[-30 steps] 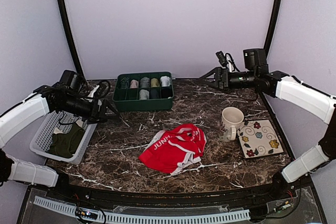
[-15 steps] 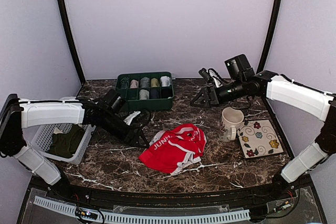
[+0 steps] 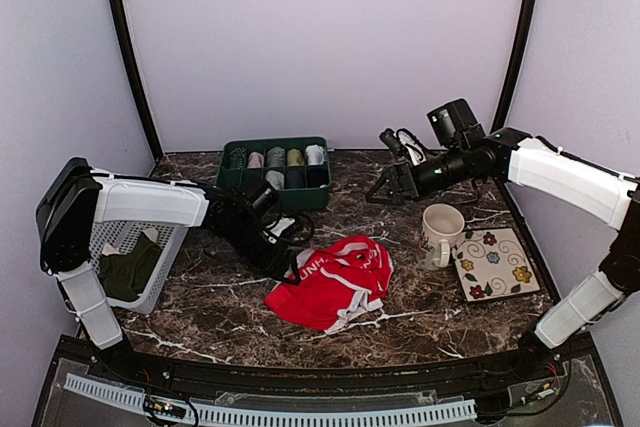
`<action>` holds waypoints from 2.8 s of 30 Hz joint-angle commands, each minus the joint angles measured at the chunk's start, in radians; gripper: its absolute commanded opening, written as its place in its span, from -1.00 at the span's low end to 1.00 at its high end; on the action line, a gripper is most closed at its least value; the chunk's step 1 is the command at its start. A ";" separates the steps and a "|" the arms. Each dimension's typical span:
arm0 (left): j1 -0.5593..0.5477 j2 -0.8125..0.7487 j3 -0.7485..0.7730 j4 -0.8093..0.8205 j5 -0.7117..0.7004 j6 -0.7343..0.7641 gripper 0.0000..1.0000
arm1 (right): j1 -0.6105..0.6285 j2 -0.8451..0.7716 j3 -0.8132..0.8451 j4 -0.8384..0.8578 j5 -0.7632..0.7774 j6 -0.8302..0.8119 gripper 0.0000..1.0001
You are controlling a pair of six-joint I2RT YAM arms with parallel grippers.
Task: Roll the underwear
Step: Move the underwear to the center of the board, then pick up the underwear from the center of the board.
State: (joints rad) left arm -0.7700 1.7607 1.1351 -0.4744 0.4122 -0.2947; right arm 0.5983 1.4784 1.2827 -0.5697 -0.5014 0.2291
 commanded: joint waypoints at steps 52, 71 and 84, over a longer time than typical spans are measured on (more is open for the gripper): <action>0.124 -0.232 -0.070 -0.499 -0.113 0.219 -1.00 | 0.340 0.588 0.370 -0.098 0.111 -0.209 0.00; 0.127 -0.264 -0.039 -0.462 -0.172 0.237 -1.00 | 0.383 0.650 0.464 -0.152 0.596 -0.166 -0.72; 0.135 -0.480 -0.001 -0.290 -0.425 0.436 -1.00 | 0.126 0.267 0.366 -0.031 0.654 0.242 -1.00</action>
State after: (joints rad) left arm -0.6430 1.3685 1.1244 -0.8524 0.0647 0.0216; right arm 0.8089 1.9141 1.7023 -0.6876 0.1143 0.2794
